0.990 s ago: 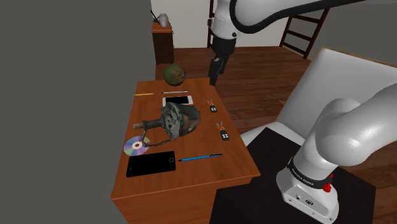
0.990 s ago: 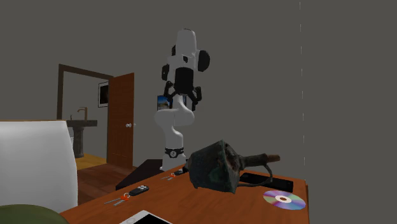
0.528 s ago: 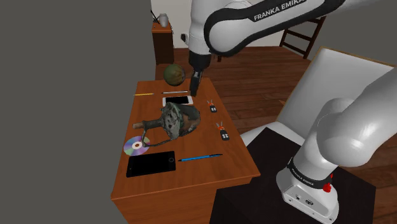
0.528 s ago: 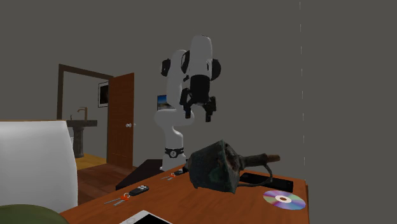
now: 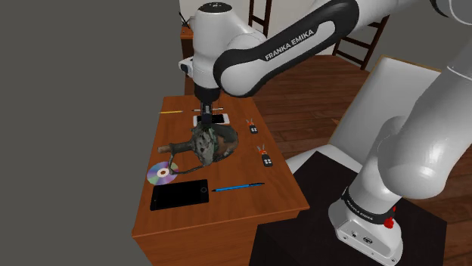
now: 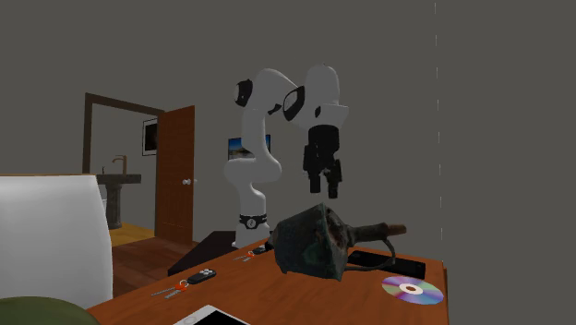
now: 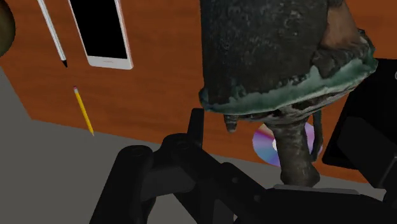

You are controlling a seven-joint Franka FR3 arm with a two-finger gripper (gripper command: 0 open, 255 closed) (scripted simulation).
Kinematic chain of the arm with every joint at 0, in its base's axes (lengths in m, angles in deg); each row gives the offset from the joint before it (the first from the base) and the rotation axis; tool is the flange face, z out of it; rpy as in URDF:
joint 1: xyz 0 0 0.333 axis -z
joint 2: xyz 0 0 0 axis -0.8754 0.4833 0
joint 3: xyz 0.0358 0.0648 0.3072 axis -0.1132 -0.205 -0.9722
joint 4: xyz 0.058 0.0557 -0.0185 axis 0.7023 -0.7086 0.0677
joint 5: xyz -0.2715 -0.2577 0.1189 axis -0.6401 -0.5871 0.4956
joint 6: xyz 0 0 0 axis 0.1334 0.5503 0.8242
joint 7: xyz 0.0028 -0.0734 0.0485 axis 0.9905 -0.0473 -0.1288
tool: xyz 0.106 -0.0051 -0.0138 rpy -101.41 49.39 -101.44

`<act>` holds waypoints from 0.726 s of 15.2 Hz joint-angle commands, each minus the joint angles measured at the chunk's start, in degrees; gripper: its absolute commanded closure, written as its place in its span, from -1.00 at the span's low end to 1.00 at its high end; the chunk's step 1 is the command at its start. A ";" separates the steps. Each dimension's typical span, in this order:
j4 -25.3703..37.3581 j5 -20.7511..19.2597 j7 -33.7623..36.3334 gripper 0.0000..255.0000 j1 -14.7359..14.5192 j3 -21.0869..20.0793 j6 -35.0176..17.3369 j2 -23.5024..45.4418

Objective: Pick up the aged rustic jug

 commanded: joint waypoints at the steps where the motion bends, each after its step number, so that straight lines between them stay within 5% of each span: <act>1: 0.79 -2.02 -0.95 -1.00 -0.84 -1.08 -2.68 2.90; 11: 2.55 -9.64 -0.10 -1.00 -2.75 -2.60 -10.26 11.84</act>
